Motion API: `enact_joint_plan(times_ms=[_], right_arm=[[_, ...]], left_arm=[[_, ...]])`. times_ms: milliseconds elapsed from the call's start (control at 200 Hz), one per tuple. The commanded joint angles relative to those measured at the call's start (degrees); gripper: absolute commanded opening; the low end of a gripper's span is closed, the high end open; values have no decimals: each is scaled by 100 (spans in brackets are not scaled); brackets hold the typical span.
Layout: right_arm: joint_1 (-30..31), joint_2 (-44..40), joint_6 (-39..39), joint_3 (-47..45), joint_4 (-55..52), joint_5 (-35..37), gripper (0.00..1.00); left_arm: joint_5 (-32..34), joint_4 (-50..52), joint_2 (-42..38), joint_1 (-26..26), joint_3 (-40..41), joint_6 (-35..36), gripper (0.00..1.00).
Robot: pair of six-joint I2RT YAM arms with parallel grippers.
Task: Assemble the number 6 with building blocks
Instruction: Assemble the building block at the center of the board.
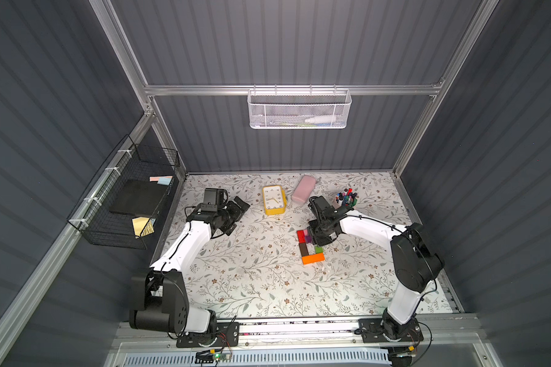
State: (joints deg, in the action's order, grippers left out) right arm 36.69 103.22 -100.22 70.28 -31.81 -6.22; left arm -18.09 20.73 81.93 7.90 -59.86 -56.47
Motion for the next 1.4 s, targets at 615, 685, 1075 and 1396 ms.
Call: enact_joint_plan(times_ms=[615,685,1075,1396], right_arm=[[-50,-118,-1033,-603,577,-165,27],[-73,-124,-1028,-603,570,-178,27],[-109,-168,-1034,-639,673,-180,30],[-134,-214,-974,-595,606,-99,31]], left_arm=[[22,168,70,45,-157,154,99],[17,177,79,50,-163,154,99],[18,181,113,45,-195,162,99],[29,168,134,45,-193,161,99]])
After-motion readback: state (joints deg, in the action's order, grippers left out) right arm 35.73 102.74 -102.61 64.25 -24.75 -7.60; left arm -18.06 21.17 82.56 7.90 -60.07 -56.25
